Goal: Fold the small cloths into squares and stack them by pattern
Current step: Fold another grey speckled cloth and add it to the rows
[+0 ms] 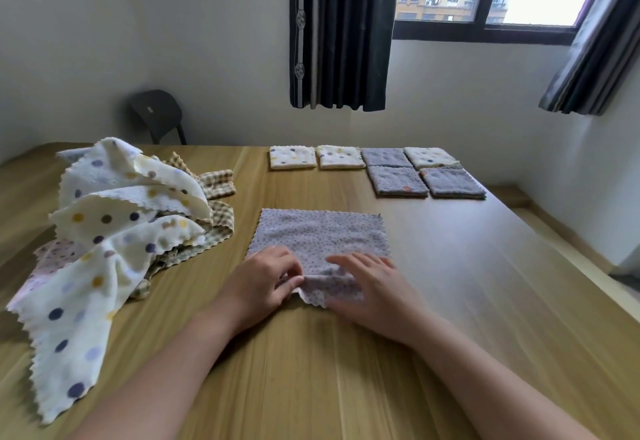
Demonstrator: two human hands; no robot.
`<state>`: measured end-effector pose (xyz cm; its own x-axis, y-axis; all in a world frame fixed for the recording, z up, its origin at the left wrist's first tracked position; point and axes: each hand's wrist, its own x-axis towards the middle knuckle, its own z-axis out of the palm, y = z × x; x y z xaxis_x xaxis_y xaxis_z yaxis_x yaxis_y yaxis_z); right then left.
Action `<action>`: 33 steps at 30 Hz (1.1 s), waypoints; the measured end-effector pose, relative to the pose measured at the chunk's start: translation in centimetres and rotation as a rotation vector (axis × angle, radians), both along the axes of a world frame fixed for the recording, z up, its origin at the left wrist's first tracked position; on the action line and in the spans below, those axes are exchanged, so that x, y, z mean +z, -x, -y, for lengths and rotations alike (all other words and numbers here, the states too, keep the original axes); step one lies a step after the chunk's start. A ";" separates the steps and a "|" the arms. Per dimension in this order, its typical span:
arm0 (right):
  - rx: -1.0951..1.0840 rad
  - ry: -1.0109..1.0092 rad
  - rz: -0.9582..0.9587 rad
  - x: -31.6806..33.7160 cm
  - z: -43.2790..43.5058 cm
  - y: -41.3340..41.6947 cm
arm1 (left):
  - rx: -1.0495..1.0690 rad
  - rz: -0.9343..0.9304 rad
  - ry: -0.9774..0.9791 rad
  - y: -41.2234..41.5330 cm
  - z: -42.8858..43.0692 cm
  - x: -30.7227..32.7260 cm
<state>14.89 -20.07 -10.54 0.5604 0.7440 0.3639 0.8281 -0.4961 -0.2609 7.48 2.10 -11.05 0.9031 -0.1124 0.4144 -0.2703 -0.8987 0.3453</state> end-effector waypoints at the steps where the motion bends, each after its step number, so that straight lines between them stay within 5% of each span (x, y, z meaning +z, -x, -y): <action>1: -0.004 0.048 -0.002 0.0 -0.1 0.4 | 0.035 0.018 0.031 0.0 0.1 0.1; 6: -0.115 -0.056 -0.001 -0.1 -0.5 -0.1 | 0.135 0.041 0.116 0.5 0.5 0.1; 16: -0.149 -0.254 -0.087 -0.8 0.2 -1.6 | 0.108 0.017 -0.098 0.4 -0.1 -0.5; 26: -0.192 -0.066 0.040 -0.2 0.5 -1.0 | 0.255 0.164 0.209 0.7 0.0 -0.1; 33: -0.183 -0.179 0.134 -0.1 0.5 -0.9 | 0.372 0.267 0.372 1.1 -0.6 0.7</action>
<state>15.74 -20.57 -10.60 0.6175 0.5523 0.5600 0.7621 -0.5962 -0.2523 6.39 2.70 -10.38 0.7131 0.3886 0.5836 -0.0805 -0.7815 0.6187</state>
